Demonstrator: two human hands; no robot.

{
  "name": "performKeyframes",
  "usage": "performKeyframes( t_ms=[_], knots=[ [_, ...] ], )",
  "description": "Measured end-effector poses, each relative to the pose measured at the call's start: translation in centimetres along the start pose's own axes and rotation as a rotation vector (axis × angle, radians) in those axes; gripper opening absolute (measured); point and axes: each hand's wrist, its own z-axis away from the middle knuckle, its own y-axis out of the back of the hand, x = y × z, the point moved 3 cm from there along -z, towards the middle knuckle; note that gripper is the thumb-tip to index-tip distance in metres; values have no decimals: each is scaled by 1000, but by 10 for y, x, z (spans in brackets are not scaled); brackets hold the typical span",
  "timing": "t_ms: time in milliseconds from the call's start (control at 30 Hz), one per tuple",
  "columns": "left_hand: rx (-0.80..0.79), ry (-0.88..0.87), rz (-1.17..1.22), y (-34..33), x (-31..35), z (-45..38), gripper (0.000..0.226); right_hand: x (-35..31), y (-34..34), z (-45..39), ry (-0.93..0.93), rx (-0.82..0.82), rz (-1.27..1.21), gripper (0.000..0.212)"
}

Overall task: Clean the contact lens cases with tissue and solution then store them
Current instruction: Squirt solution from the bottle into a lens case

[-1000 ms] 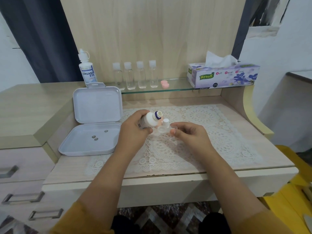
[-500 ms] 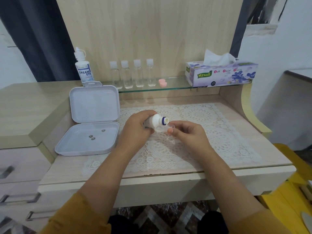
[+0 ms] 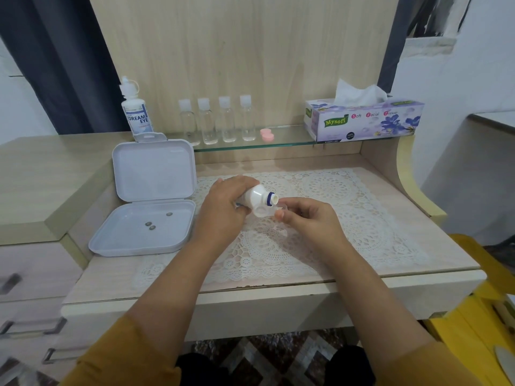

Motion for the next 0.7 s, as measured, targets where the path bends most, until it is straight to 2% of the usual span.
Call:
performKeyframes(
  t_ms=[233,700],
  knots=[
    [12,-68,-33,0,-2,0,46,2,0,0,-22,4,-21,13],
    [14,-84,-95,1,-6,-1,48,3,0,-1,-5,-3,-15,13]
  ],
)
